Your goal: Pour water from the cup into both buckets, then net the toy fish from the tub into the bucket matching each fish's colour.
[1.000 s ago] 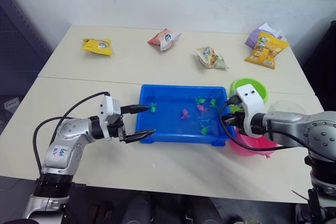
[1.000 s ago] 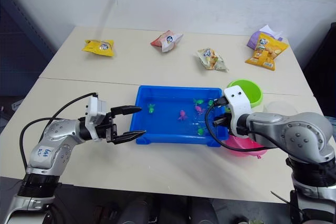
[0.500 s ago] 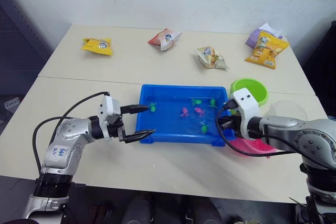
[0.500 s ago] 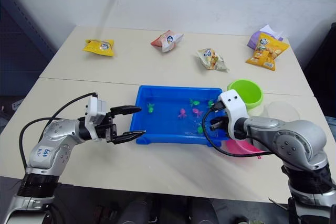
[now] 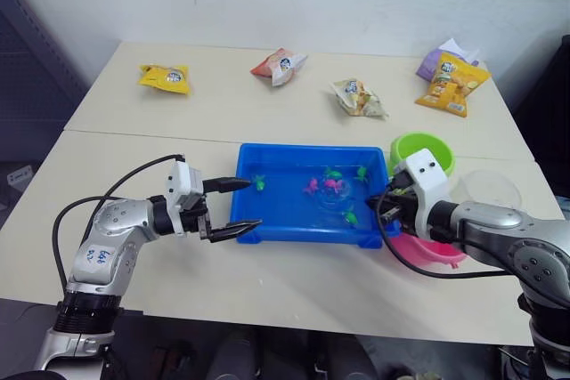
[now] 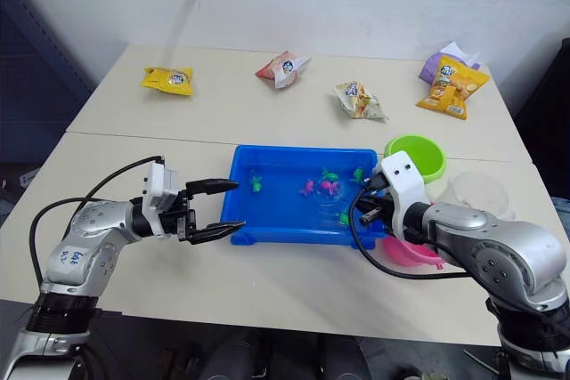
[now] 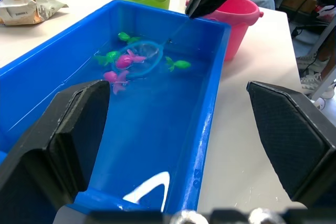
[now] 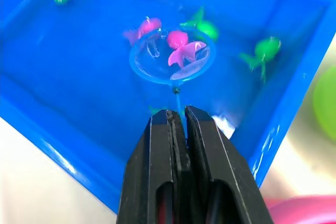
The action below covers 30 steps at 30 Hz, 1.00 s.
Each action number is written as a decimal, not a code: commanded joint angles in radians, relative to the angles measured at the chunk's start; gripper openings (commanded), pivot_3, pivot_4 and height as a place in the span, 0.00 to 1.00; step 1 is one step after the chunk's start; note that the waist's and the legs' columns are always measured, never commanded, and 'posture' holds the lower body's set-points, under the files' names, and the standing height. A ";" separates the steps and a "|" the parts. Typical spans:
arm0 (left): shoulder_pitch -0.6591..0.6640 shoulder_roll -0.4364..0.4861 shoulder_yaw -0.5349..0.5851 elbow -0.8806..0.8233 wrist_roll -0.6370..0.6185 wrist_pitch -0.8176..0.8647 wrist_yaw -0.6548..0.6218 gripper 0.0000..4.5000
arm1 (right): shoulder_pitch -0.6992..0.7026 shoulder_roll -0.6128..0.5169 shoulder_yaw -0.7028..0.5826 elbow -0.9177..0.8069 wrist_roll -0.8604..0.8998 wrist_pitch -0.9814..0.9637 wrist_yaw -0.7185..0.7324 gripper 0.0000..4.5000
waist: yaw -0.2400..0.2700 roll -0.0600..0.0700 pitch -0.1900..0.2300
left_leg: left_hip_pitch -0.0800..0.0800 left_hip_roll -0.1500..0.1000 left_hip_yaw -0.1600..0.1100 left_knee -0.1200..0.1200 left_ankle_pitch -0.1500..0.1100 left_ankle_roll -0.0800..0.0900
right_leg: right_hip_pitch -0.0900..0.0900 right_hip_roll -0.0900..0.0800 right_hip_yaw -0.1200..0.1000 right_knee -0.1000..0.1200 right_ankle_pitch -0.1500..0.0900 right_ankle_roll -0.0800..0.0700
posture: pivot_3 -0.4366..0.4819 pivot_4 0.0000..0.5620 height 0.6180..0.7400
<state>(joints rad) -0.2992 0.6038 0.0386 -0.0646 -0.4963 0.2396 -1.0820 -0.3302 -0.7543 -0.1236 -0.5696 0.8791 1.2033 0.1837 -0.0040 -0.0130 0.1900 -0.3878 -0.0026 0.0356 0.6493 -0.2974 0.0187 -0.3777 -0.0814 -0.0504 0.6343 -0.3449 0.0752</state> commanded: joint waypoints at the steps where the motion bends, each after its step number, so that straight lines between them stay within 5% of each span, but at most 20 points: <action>1: -0.008 0.010 0.018 -0.007 -0.001 -0.019 -0.012 1.00 | 0.029 -0.034 -0.047 -0.061 -0.024 -0.050 0.051 0.00 | 0.000 0.000 0.000 | 0.000 0.000 0.000 0.000 0.000 0.000 | 0.000 0.000 0.000 0.000 0.000 0.000 | 0.48 0.27 1.00; 18: -0.120 -0.025 0.004 0.011 -0.050 0.025 -0.052 1.00 | 0.491 -0.032 -0.306 -0.211 -0.150 -0.517 0.422 0.00 | 0.004 0.000 0.000 | 0.000 0.000 0.000 0.000 0.000 0.000 | 0.001 0.001 0.000 0.001 0.001 0.001 | 0.48 0.27 1.00; 30: -0.256 -0.118 -0.055 0.027 -0.079 0.074 -0.101 1.00 | 0.753 0.159 -0.650 -0.335 0.104 -0.655 0.426 0.00 | 0.003 0.000 0.000 | 0.002 0.000 0.001 0.002 0.001 -0.002 | 0.003 0.002 0.001 0.003 0.001 0.002 | 0.48 0.27 1.00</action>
<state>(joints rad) -0.5444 0.4883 -0.0176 -0.0251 -0.5494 0.3083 -1.1677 0.3958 -0.6073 -0.7210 -0.8587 0.9432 0.5869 0.6071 -0.0007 -0.0135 0.1898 -0.3855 -0.0032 0.0365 0.6511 -0.2964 0.0171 -0.3750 -0.0791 -0.0491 0.6374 -0.3440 0.0770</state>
